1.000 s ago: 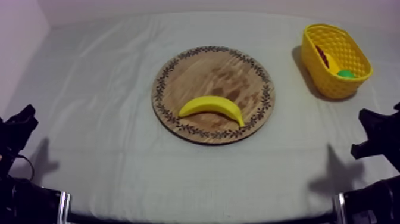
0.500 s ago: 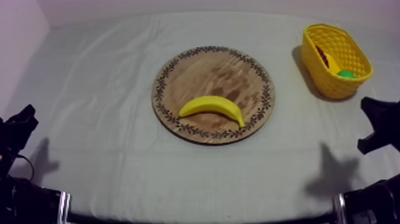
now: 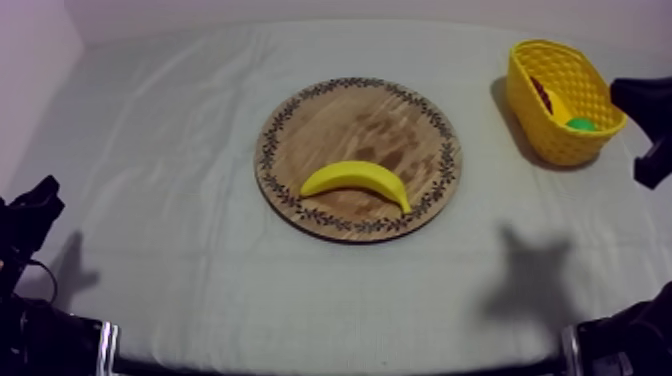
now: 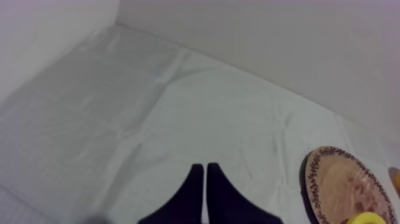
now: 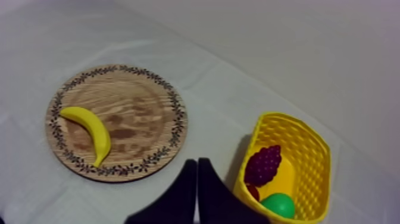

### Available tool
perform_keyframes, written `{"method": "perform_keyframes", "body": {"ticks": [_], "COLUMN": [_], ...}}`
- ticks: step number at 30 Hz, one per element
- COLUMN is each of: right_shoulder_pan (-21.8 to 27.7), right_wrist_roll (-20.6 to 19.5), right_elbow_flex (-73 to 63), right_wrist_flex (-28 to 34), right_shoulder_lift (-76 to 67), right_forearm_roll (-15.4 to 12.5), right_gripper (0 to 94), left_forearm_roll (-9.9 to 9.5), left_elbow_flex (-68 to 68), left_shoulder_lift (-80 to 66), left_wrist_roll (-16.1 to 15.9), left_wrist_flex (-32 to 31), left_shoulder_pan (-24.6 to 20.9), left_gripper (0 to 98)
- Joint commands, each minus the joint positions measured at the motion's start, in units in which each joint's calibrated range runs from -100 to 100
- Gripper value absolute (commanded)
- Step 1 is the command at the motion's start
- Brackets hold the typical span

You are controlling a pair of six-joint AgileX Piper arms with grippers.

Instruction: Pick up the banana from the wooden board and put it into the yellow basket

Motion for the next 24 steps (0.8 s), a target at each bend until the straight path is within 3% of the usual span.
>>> {"method": "perform_keyframes", "body": {"ticks": [1,7,15,24], "right_shoulder_pan": [-2.2,-8.8,-18.5,-22.4], "right_wrist_roll": [-0.6,-3.0,-3.8,-1.4], "right_elbow_flex": [-5.6,-12.5,-20.5,-27.0], "right_wrist_flex": [1.3,4.8,12.3,17.2], "right_shoulder_lift": [8.0,16.9,27.8,40.9], "right_forearm_roll": [1.5,5.9,9.3,9.3], "right_gripper": [0.8,0.9,0.9,1.3], "left_forearm_roll": [0.0,0.0,0.0,0.0], "left_elbow_flex": [0.0,0.0,0.0,0.0], "left_shoulder_lift": [0.0,0.0,0.0,0.0], "left_wrist_roll": [0.0,0.0,0.0,-0.1], "left_wrist_flex": [0.0,0.0,0.0,0.0], "left_shoulder_pan": [0.0,0.0,0.0,0.0], "left_gripper": [0.1,0.1,0.1,0.1]}}
